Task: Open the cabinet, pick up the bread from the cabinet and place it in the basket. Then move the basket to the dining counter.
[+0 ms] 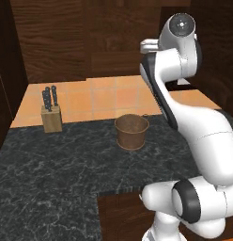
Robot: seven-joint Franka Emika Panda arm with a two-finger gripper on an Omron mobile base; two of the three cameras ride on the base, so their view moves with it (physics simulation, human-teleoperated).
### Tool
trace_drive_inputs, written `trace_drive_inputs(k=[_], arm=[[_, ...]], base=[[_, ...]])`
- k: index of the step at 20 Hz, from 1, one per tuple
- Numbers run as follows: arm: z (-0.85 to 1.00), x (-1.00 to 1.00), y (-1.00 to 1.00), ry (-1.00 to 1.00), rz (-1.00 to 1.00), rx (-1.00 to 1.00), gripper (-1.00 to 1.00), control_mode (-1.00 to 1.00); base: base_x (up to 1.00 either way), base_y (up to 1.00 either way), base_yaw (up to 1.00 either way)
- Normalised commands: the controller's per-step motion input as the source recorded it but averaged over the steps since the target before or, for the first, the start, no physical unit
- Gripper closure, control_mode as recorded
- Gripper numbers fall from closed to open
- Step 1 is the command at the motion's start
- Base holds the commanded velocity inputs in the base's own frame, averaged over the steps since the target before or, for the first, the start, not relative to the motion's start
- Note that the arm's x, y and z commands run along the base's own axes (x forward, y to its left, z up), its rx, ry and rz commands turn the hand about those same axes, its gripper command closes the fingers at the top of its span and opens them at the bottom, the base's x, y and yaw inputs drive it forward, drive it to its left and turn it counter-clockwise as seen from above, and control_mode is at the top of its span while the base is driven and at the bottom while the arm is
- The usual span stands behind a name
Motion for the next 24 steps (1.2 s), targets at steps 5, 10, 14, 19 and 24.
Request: trace_drive_inputs(k=[5,10,14,19,24], arm=[[-0.07,0.51,-0.06,0.01,0.00,-0.03,-1.00,-1.00],[-0.09,0.36,-0.13,0.00,-0.01,-0.04,-1.00,-1.00],[-0.03,0.35,-0.18,0.05,-0.05,-0.03,-1.00,-1.00],[-0.08,0.47,-0.14,0.12,0.00,-0.01,-1.00,-1.00],[-0.05,0.47,-0.15,0.04,0.00,0.00,-1.00,-1.00]], base=[[0.00,0.00,0.00],[0.00,0.00,0.00],[0.00,0.00,0.00],[0.00,0.00,0.00],[0.00,0.00,0.00]])
